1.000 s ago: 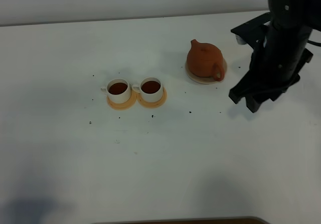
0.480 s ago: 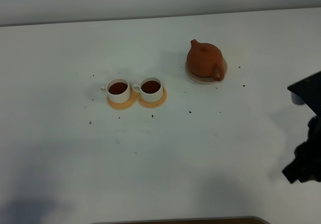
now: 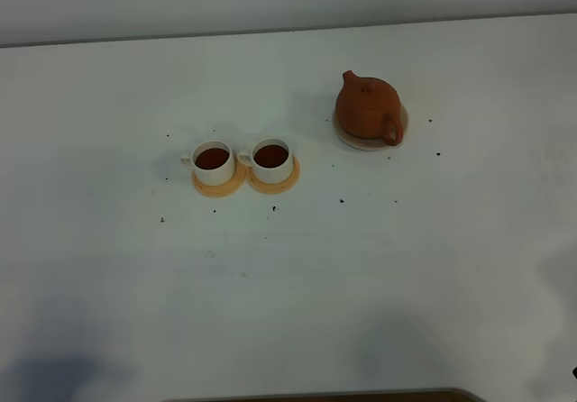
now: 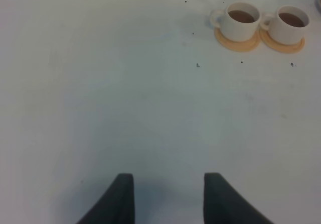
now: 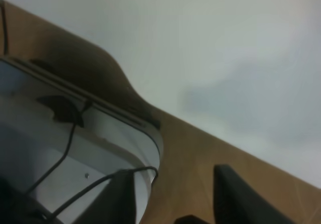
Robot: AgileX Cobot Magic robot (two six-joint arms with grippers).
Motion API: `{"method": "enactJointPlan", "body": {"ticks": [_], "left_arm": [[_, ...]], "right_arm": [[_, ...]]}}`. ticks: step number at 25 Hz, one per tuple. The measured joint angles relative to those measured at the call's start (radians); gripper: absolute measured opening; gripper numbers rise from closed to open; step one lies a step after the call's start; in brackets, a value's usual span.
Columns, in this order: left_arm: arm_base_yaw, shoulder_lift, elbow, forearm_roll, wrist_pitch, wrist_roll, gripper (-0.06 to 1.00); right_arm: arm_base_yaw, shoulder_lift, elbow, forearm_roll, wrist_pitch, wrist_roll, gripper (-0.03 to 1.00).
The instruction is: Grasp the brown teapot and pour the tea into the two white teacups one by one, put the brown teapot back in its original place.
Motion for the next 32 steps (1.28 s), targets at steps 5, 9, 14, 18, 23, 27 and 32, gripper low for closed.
{"method": "enactJointPlan", "body": {"ticks": [5, 9, 14, 18, 23, 27, 32], "left_arm": [[0.000, 0.000, 0.000, 0.000, 0.000, 0.000, 0.37], [0.000, 0.000, 0.000, 0.000, 0.000, 0.000, 0.37], [0.000, 0.000, 0.000, 0.000, 0.000, 0.000, 0.37], [0.000, 0.000, 0.000, 0.000, 0.000, 0.000, 0.37], [0.000, 0.000, 0.000, 0.000, 0.000, -0.001, 0.37], [0.000, 0.000, 0.000, 0.000, 0.000, -0.001, 0.37], [0.000, 0.000, 0.000, 0.000, 0.000, -0.002, 0.37]], "right_arm": [[0.000, -0.067, 0.004, -0.007, 0.000, -0.001, 0.39], [0.000, -0.095, 0.019, -0.024, 0.022, -0.001, 0.39], [0.000, -0.124, 0.020, -0.026, 0.027, -0.002, 0.39], [0.000, -0.124, 0.020, -0.026, 0.027, -0.002, 0.39], [-0.021, -0.161, 0.020, -0.044, 0.027, 0.022, 0.39], [-0.117, -0.236, 0.020, -0.053, 0.028, 0.029, 0.39], [-0.283, -0.320, 0.020, -0.056, 0.029, 0.032, 0.39]]}}
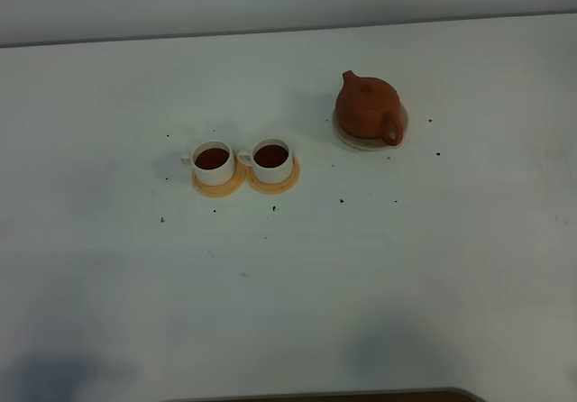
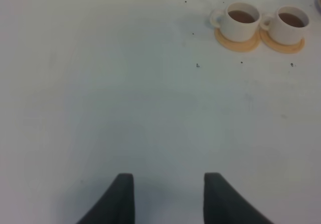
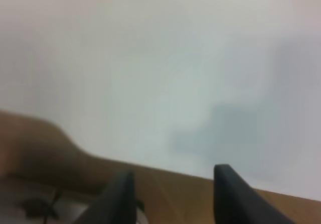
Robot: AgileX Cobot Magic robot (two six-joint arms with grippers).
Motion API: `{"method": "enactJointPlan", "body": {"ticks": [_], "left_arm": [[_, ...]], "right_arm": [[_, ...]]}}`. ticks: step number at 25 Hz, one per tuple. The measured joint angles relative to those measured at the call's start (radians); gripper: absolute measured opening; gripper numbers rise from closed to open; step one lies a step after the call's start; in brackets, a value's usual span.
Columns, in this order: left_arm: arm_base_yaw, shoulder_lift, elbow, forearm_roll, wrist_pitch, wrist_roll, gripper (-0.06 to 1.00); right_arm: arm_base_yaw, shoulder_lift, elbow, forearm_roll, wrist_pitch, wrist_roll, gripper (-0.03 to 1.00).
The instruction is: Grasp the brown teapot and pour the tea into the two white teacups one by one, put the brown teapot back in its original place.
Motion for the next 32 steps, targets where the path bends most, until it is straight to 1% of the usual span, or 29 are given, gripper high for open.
{"method": "enactJointPlan", "body": {"ticks": [4, 7, 9, 32], "left_arm": [[0.000, 0.000, 0.000, 0.000, 0.000, 0.000, 0.37], [0.000, 0.000, 0.000, 0.000, 0.000, 0.000, 0.37], [0.000, 0.000, 0.000, 0.000, 0.000, 0.000, 0.37], [0.000, 0.000, 0.000, 0.000, 0.000, 0.002, 0.37]], "right_arm": [[-0.115, -0.041, 0.000, 0.000, 0.001, 0.000, 0.39], [-0.169, -0.061, 0.000, 0.000, 0.001, 0.000, 0.39], [-0.187, -0.077, 0.000, -0.001, 0.001, 0.000, 0.39], [-0.196, -0.359, 0.000, 0.000, 0.002, 0.000, 0.38]]}}
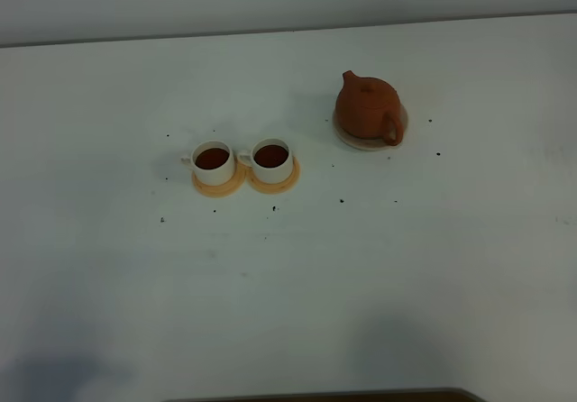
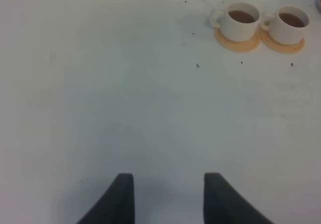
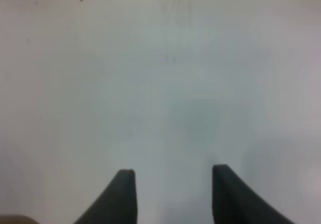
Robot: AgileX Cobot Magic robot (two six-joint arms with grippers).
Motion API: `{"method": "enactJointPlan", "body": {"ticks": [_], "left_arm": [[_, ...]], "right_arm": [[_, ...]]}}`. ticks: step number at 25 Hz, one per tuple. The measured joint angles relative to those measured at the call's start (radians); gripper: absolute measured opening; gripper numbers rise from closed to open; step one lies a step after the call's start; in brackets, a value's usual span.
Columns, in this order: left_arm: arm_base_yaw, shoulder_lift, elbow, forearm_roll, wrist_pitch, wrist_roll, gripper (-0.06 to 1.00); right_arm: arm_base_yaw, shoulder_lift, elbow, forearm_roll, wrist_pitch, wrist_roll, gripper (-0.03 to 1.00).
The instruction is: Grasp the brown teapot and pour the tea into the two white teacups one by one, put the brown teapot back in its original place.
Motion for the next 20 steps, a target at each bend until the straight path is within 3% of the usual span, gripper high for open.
{"method": "enactJointPlan", "body": {"ticks": [20], "left_arm": [[0.000, 0.000, 0.000, 0.000, 0.000, 0.000, 0.37]], "right_arm": [[0.000, -0.153, 0.007, 0.004, 0.001, 0.003, 0.38]]}}
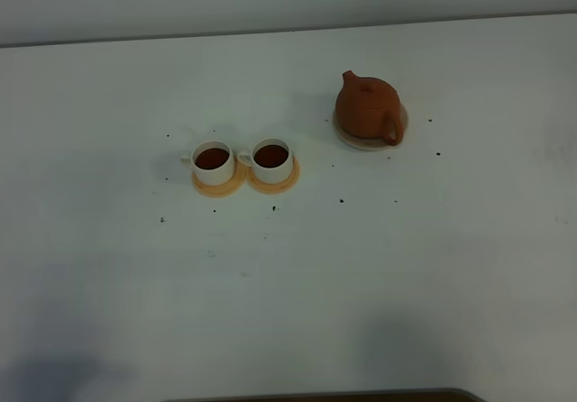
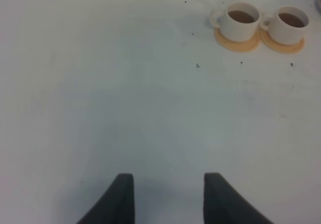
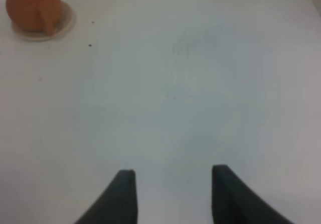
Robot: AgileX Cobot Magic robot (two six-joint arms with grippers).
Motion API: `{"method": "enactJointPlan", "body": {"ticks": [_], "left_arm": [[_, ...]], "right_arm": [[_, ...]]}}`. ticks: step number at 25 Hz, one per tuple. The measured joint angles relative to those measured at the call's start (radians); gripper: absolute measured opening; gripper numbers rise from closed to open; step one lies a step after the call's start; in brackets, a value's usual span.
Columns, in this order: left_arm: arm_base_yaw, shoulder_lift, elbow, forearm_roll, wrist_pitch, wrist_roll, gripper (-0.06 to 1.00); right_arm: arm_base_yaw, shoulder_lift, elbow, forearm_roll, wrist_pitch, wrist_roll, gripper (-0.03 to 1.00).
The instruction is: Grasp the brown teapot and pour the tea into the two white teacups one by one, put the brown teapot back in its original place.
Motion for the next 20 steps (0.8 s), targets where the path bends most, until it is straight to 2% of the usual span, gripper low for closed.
{"method": "enactJointPlan", "body": {"ticks": [20], "left_arm": [[0.000, 0.000, 0.000, 0.000, 0.000, -0.001, 0.37]], "right_arm": [[0.000, 0.000, 0.000, 0.000, 0.000, 0.001, 0.38]]}}
